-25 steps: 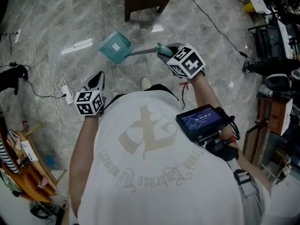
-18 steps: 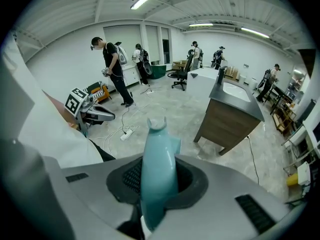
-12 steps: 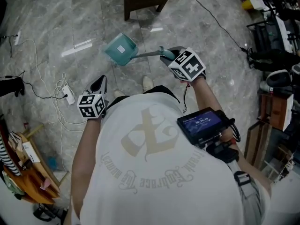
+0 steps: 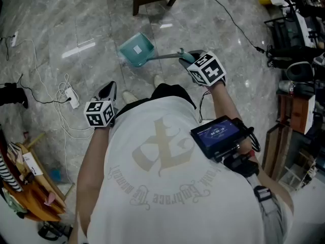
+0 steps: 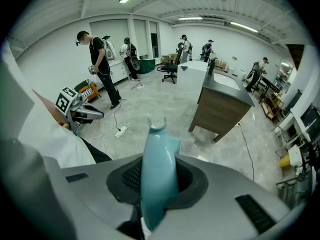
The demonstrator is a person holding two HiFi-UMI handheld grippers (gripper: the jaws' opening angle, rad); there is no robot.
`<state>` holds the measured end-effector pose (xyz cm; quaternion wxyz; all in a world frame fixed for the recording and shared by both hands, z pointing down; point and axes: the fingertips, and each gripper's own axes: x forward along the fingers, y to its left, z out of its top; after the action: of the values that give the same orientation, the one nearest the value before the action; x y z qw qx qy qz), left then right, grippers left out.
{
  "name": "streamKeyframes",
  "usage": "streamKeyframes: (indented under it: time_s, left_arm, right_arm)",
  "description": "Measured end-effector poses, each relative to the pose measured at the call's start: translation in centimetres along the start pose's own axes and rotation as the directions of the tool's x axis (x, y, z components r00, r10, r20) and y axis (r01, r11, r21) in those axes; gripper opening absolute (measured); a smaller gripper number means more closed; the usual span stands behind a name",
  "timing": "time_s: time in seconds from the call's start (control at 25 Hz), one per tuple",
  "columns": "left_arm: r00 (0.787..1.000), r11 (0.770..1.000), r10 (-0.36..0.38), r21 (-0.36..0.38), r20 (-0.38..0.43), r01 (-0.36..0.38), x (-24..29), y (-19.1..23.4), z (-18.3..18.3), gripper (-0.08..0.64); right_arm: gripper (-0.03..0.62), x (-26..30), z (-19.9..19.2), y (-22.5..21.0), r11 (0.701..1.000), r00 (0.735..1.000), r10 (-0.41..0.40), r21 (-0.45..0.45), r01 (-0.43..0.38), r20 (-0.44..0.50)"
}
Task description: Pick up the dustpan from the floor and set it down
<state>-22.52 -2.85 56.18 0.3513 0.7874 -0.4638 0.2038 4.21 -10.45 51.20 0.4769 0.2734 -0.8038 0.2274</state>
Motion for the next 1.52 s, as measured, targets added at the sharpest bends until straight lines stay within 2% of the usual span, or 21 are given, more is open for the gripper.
streamKeyframes:
  time_s: [0.4, 0.64, 1.2, 1.52]
  left_arm:
    - [0.998, 0.998, -0.051, 0.022, -0.038, 0.052, 0.6, -0.7, -1.0, 0.012]
    - [0.997, 0.998, -0.051, 0.029, -0.055, 0.053, 1.4, -0.7, -0.2, 0.012]
    - [0.996, 0.996, -0.046, 0.074, -0.072, 0.052, 1.6, -2.2, 0.4, 0.012]
    - [0.993, 0.993, -0.069, 0.091, -0.091, 0.077, 1.9, -3.5, 0.8, 0.014]
  right_arm:
    - [0.075, 0.4, -3.4, 0.2, 0.997, 0.998, -0.046, 0.061, 0.05, -0.052]
    - [0.075, 1.4, -4.8, -0.8, 0.994, 0.996, -0.048, 0.091, 0.055, -0.075]
    - [0.075, 4.4, -9.3, -1.4, 0.994, 0.991, -0.056, 0.082, 0.067, -0.125]
    - [0.077, 5.0, -11.9, -2.0, 0.988, 0.987, -0.061, 0.13, 0.08, -0.146]
